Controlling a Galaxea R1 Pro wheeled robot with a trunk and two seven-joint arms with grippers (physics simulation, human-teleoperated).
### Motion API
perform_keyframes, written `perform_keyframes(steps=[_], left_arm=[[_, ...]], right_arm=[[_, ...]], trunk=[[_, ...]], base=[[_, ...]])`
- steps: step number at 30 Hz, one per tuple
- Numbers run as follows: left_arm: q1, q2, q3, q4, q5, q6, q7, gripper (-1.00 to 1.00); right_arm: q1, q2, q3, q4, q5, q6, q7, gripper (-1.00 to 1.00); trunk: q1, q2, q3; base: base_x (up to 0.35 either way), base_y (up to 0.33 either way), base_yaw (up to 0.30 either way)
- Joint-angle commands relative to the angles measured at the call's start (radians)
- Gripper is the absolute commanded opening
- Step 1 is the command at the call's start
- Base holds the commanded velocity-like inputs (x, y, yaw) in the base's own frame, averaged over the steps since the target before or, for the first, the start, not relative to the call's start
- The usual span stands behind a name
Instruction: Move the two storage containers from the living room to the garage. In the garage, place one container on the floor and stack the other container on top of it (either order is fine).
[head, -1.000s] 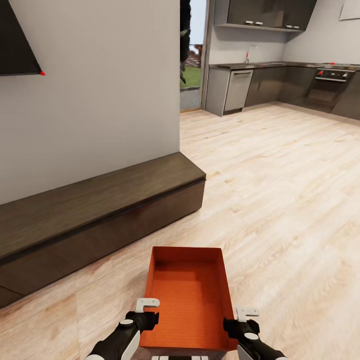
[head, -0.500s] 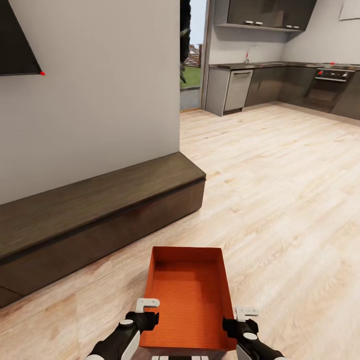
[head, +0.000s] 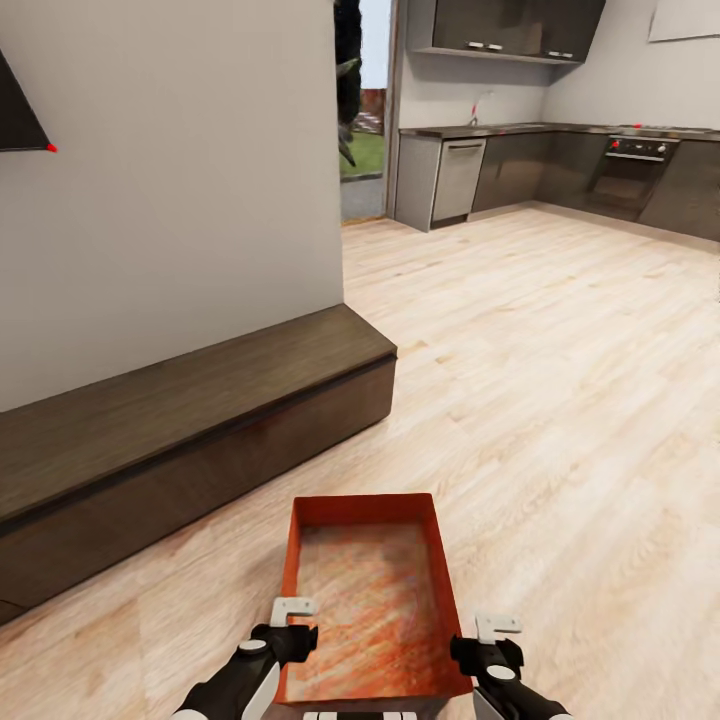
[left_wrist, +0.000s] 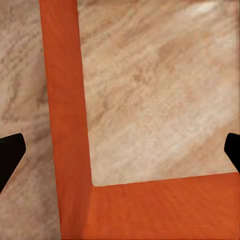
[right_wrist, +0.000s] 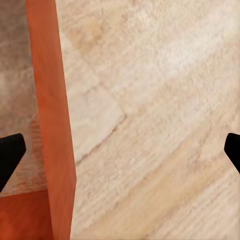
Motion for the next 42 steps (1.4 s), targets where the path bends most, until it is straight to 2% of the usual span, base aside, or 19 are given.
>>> perform_keyframes(steps=[1, 24, 26, 32, 42], left_arm=[[0.000, 0.000, 0.000, -0.001, -0.004, 0.006, 0.003, 1.00], [0.000, 0.010, 0.003, 0.008, 0.011, 0.003, 0.003, 1.00], [0.000, 0.013, 0.005, 0.009, 0.012, 0.003, 0.003, 1.00], [0.000, 0.050, 0.010, 0.010, 0.015, -0.001, 0.003, 1.00], [0.000, 0.056, 0.010, 0.011, 0.017, -0.003, 0.003, 1.00]], right_arm=[[-0.001, 0.000, 0.008, 0.000, -0.010, -0.005, -0.003, 1.00], [-0.001, 0.001, 0.017, -0.001, 0.000, -0.004, -0.001, 1.00], [-0.001, 0.000, 0.017, -0.001, 0.001, -0.003, 0.000, 1.00], [-0.001, 0.002, 0.019, -0.001, 0.002, 0.000, 0.003, 1.00], [-0.002, 0.004, 0.019, -0.001, 0.001, 0.006, 0.019, 1.00]], trunk=[[0.000, 0.000, -0.001], [0.000, 0.000, -0.001], [0.000, 0.000, -0.001], [0.000, 0.000, -0.001], [0.000, 0.000, -0.001]], base=[[0.000, 0.000, -0.006], [0.000, 0.000, 0.000], [0.000, 0.000, 0.000], [0.000, 0.000, 0.000], [0.000, 0.000, 0.000]])
